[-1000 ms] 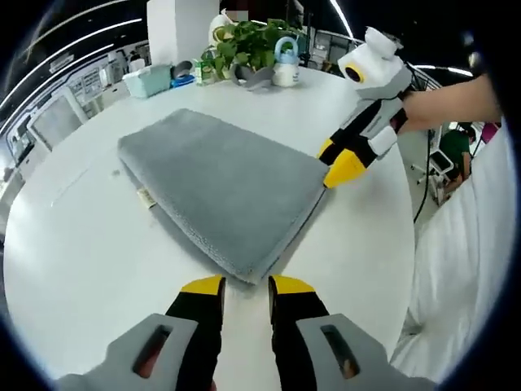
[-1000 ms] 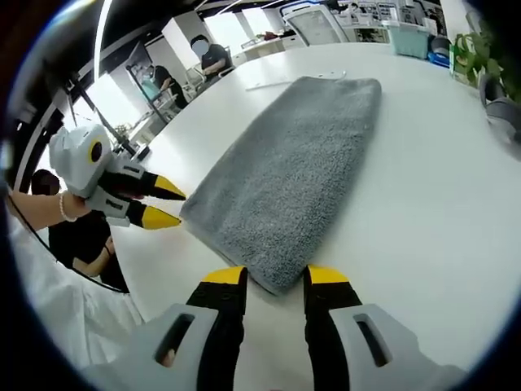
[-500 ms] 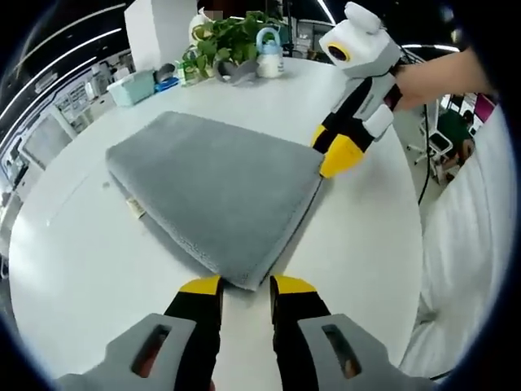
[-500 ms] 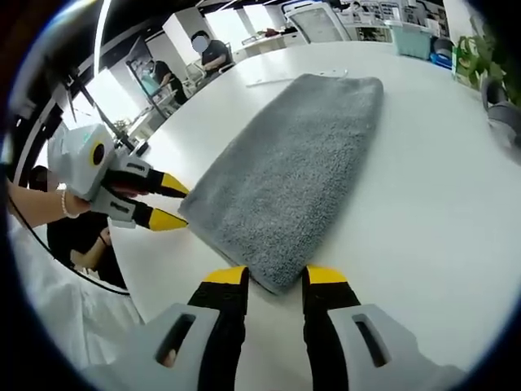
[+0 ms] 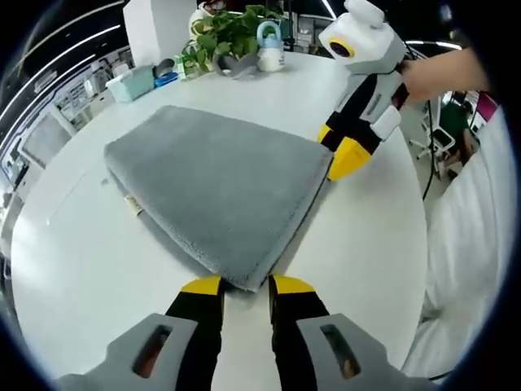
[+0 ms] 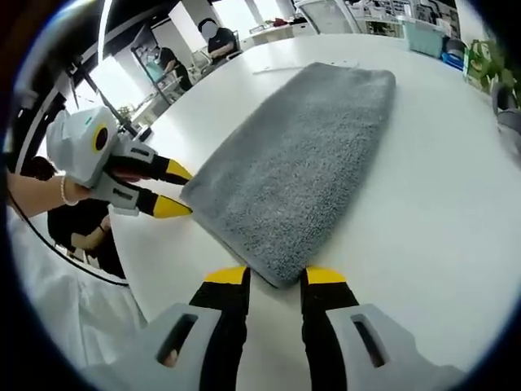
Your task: Fold the towel on the table until its edges align and the towel forms a compact rectangular stack.
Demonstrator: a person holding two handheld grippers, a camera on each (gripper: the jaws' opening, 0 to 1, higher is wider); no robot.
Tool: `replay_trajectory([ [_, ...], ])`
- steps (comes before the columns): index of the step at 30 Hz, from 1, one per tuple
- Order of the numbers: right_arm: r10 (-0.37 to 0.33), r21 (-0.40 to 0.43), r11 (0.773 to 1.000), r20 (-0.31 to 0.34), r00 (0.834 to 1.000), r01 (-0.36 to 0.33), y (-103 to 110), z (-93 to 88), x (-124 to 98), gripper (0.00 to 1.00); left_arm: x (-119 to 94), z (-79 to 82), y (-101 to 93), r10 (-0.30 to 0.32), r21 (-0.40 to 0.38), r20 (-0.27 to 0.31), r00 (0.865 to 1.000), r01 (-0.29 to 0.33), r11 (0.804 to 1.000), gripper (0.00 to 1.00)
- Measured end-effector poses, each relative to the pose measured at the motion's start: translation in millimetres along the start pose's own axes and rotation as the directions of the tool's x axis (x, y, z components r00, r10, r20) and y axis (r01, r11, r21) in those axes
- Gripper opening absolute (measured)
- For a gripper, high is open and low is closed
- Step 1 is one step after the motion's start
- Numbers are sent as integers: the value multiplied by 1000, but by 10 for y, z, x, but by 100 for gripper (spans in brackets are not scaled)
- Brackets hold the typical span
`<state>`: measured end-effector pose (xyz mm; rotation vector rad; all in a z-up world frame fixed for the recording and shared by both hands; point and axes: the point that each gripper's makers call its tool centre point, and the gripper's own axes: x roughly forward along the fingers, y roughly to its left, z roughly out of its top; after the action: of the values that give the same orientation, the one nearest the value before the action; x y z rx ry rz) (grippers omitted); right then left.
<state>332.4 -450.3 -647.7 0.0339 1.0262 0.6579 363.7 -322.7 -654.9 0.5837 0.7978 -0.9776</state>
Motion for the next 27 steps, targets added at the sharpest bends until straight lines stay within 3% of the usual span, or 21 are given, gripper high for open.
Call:
replay_trajectory([
  [6,-2,11,1000,18,1000,1,-14,25,-72,23,-90,33,23,40,43,30,999,-41,998,22],
  [9,4,32,999,25,1000,-4,-11,48,-102,23,-198,124,62,84,103,68,994,-91,990,23],
  [11,-4,27,1000,32,999,3,-8,71,-149,24,-233,171,36,81,161,84,993,-94,982,23],
  [14,-7,-12,1000,64,998,8,24,145,-246,26,-243,187,-36,60,195,91,994,-77,978,22],
  [16,23,-65,998,88,996,-17,88,208,-288,28,-187,126,-68,39,204,63,997,-51,978,22],
  [21,78,-208,976,24,997,-71,197,221,-186,30,-61,67,-72,11,218,37,999,-19,976,22],
  [27,83,-243,966,-7,997,-82,152,252,-30,28,-7,61,-44,-19,251,17,1000,14,968,20],
])
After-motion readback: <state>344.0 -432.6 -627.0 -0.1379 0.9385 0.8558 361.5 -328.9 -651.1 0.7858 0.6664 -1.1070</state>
